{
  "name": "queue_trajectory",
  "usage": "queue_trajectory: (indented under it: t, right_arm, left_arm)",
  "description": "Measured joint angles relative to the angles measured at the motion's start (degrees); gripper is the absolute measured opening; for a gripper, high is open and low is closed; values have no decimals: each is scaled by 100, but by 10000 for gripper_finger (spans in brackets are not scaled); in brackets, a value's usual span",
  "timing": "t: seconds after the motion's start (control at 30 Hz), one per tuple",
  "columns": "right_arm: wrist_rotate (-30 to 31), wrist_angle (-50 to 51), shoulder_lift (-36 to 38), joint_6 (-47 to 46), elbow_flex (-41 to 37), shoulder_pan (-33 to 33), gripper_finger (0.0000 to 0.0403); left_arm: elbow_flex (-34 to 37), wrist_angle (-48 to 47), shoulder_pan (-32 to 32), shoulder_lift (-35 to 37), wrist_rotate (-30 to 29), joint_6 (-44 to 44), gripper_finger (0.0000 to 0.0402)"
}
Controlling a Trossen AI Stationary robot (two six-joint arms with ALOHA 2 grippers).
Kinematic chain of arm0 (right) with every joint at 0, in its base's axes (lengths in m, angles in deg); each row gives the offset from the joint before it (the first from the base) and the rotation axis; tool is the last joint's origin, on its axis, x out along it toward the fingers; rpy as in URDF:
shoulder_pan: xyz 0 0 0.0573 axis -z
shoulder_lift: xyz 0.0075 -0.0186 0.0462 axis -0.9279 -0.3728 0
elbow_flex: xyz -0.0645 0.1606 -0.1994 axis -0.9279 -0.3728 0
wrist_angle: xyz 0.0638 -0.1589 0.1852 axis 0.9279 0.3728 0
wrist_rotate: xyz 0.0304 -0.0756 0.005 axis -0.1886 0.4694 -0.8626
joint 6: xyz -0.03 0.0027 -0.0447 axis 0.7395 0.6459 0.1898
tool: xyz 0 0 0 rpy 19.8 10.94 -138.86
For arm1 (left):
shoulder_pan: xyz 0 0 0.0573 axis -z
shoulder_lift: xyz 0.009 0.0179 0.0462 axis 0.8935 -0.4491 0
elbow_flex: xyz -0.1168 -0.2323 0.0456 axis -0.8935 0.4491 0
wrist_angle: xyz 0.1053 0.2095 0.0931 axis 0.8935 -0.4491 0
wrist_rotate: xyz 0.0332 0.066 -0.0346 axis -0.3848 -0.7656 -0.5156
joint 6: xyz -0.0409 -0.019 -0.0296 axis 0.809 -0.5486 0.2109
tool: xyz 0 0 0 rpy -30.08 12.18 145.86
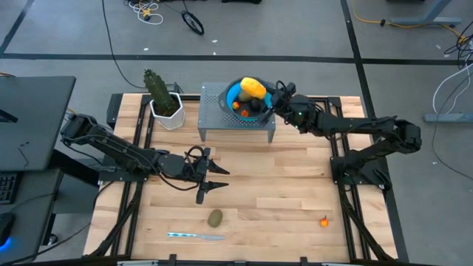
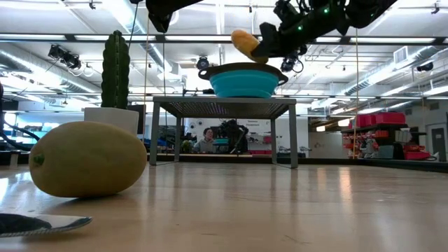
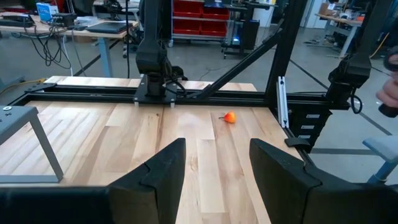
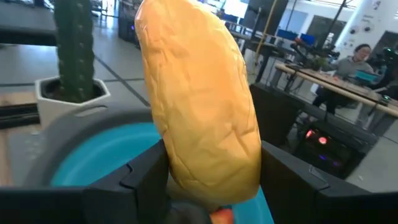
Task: Pick & Place Fruit
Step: Put the yellow mango in the blue strainer bowl on the shelf, then put the orange peach in the blue strainer bowl on the shelf
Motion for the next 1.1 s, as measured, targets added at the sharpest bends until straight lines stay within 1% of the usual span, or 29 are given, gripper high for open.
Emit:
queue_trajectory:
  t: [0.1, 0.3, 0.43, 0.67, 0.77, 0.87, 0.97, 1.03, 1.1]
  right_arm:
    - [6, 79, 0, 2, 0, 69, 238]
    - [-2, -58, 0, 2, 0, 66, 290]
    - [2, -2, 2, 0, 0, 70, 311]
    - [80, 105, 116, 2, 0, -75, 316]
    - [101, 137, 384, -14, 0, -331, 316]
    - [20, 531, 784, -228, 0, -707, 316]
    - [-408, 1467, 1202, -629, 0, -1129, 316]
    - [-959, 2247, 1476, -964, 0, -1398, 316]
    - [-1655, 2963, 1669, -1358, 0, -1647, 316]
  left_arm:
    - [0, -26, 2, 1, 4, -2, 187]
    - [0, -36, -1, 1, 2, 0, 187]
    - [0, -37, -1, 1, 2, 0, 187]
    - [0, -40, -1, 1, 2, 20, 187]
    - [0, -43, 2, 1, 2, 20, 187]
    - [0, -51, 2, 1, 2, 20, 187]
    - [0, -69, -1, 1, 2, 17, 187]
    - [0, -84, -1, 1, 2, 19, 187]
    - [0, -86, 2, 1, 2, 20, 187]
